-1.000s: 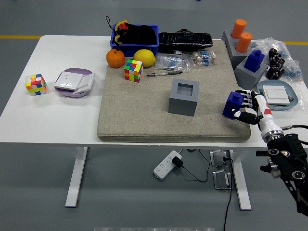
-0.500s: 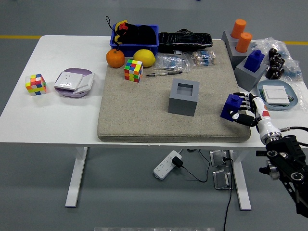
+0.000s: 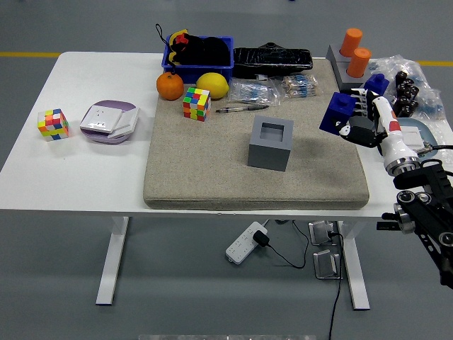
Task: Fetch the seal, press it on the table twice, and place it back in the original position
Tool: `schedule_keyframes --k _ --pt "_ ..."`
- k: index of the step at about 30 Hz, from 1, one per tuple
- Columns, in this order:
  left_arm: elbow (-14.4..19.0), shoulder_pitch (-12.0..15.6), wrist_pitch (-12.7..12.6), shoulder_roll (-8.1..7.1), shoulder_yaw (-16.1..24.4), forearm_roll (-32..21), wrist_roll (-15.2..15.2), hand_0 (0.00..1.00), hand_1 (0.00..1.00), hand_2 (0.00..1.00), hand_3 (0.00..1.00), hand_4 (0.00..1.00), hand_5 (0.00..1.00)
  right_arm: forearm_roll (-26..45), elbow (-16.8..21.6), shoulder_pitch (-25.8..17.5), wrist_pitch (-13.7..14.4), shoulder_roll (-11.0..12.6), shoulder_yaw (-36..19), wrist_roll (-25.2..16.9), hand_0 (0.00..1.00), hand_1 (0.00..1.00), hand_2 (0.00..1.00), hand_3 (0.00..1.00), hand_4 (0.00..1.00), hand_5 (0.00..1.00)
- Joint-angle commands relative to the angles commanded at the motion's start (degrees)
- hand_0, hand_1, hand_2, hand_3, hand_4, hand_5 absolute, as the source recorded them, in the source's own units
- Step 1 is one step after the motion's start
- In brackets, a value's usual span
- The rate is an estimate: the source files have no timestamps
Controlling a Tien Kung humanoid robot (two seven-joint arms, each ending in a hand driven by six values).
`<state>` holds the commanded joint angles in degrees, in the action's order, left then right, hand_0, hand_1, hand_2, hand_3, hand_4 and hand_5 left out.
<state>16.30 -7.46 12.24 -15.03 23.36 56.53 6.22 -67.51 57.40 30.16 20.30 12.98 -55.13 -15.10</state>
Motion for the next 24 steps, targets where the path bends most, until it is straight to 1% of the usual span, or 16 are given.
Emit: schedule_keyframes --k 3,6,15,24 --pt "0.0 0.0 0.1 0.00 0.0 -0.1 0.0 0.823 0.789 0.753 0.812 0.724 0.374 -0.1 0.7 1.1 -0.1 -0.5 0.8 0.3 0.602 0.438 0.454 0.472 0.660 0.002" --pt "0.0 0.0 0.1 -0.01 -0.1 -0.2 0.1 0.823 0.789 0.753 0.812 0.724 0.374 0.9 0.6 2.5 -0.5 -1.3 2.2 0.8 0.602 0.438 0.454 0.472 0.660 0.002" --pt "0.0 0.0 0.0 -0.15 -0.4 -0.2 0.0 0.823 0.790 0.753 0.812 0.725 0.375 2.7 -2.5 6.3 -1.2 -4.2 7.2 1.0 0.602 0.437 0.453 0.471 0.659 0.002" --pt "0.0 -0.2 0.0 -0.17 -0.8 -0.2 0.1 0.822 0.790 0.753 0.812 0.724 0.374 4.3 -5.3 8.4 -1.5 -6.3 10.6 0.6 0.603 0.437 0.454 0.472 0.659 0.002"
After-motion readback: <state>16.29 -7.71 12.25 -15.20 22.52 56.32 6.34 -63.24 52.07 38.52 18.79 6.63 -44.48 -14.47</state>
